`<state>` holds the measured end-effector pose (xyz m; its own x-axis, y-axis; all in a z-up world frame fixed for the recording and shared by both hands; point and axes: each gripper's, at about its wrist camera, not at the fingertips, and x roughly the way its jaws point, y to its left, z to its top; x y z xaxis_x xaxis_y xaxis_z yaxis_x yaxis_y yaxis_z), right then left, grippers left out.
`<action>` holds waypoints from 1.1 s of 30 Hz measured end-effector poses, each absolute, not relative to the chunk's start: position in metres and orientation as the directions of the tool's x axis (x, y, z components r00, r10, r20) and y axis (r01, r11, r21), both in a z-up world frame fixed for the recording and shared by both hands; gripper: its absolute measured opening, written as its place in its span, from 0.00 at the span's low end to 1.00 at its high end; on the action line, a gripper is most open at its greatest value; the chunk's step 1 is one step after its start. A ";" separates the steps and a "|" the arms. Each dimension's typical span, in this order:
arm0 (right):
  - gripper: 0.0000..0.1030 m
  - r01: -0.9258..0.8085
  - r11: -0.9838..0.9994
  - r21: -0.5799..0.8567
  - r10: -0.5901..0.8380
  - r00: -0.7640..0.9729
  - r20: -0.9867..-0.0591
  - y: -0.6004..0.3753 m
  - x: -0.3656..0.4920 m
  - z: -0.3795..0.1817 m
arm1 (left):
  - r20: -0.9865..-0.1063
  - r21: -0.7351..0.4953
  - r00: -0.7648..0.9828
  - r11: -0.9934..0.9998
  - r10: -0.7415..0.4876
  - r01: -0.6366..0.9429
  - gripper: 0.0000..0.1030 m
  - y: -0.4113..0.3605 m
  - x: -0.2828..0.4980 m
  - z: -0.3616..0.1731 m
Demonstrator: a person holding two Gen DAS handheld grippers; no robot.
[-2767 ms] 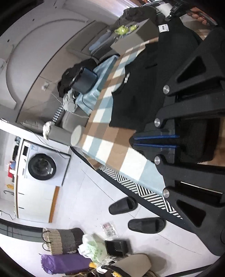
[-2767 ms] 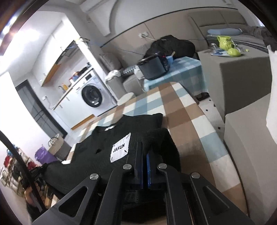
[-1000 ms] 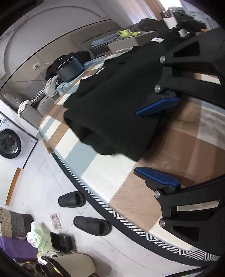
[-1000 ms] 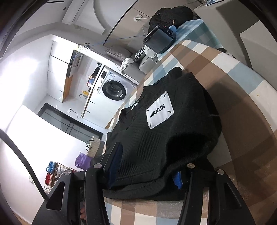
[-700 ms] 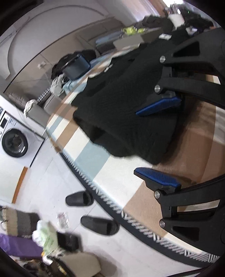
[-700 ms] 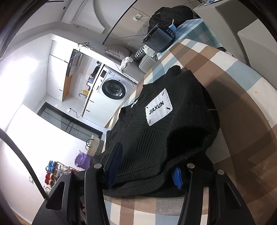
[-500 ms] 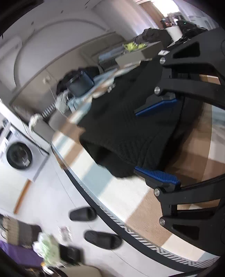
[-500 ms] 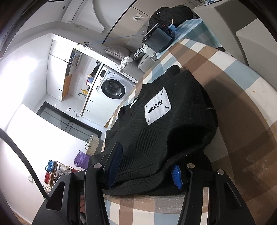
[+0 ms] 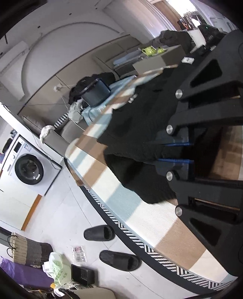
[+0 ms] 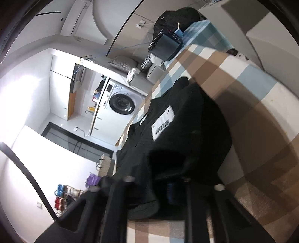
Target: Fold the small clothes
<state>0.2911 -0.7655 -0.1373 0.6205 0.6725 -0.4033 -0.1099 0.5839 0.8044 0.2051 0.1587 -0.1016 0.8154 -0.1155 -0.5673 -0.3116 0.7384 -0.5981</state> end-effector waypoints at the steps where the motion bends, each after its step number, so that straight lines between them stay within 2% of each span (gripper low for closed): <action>1: 0.06 -0.113 0.586 0.802 0.669 0.627 -0.400 -0.766 0.292 -0.135 | -0.559 -0.600 0.821 0.740 -0.115 -0.305 0.06 0.159 0.207 -0.097; 7: 0.05 -0.153 0.564 0.812 0.690 0.628 -0.361 -0.767 0.308 -0.114 | -0.512 -0.600 0.854 0.752 -0.098 -0.274 0.06 0.167 0.231 -0.066; 12: 0.04 -0.173 0.565 0.807 0.673 0.663 -0.328 -0.764 0.341 -0.086 | -0.485 -0.600 0.871 0.754 -0.078 -0.267 0.06 0.179 0.282 -0.046; 19: 0.05 -0.161 0.597 0.786 0.630 0.701 -0.335 -0.750 0.410 -0.065 | -0.525 -0.601 0.849 0.730 -0.052 -0.327 0.07 0.202 0.371 -0.047; 20: 0.09 -0.146 0.618 0.772 0.618 0.697 -0.363 -0.746 0.418 -0.065 | -0.549 -0.591 0.835 0.728 -0.047 -0.348 0.09 0.204 0.382 -0.051; 21: 0.11 -0.121 0.650 0.750 0.597 0.692 -0.405 -0.742 0.426 -0.067 | -0.580 -0.573 0.814 0.725 -0.027 -0.384 0.21 0.207 0.391 -0.054; 22: 0.20 -0.100 0.672 0.733 0.575 0.694 -0.433 -0.740 0.433 -0.068 | -0.604 -0.556 0.797 0.725 -0.015 -0.407 0.36 0.208 0.399 -0.056; 23: 0.40 -0.098 0.676 0.730 0.569 0.698 -0.434 -0.740 0.435 -0.069 | -0.607 -0.556 0.794 0.722 -0.015 -0.411 0.44 0.210 0.401 -0.059; 24: 0.49 -0.100 0.672 0.733 0.566 0.707 -0.423 -0.742 0.433 -0.071 | -0.606 -0.561 0.796 0.718 -0.016 -0.412 0.56 0.212 0.399 -0.060; 25: 0.55 -0.102 0.672 0.733 0.559 0.719 -0.413 -0.745 0.429 -0.071 | -0.598 -0.564 0.801 0.720 -0.020 -0.404 0.60 0.212 0.397 -0.060; 28: 0.55 -0.114 0.689 0.715 0.558 0.713 -0.424 -0.751 0.416 -0.074 | -0.602 -0.532 0.798 0.749 -0.007 -0.394 0.62 0.212 0.380 -0.063; 33: 0.55 -0.087 0.750 0.655 0.545 0.642 -0.539 -0.755 0.382 -0.092 | -0.637 -0.497 0.771 0.780 -0.030 -0.381 0.62 0.201 0.332 -0.080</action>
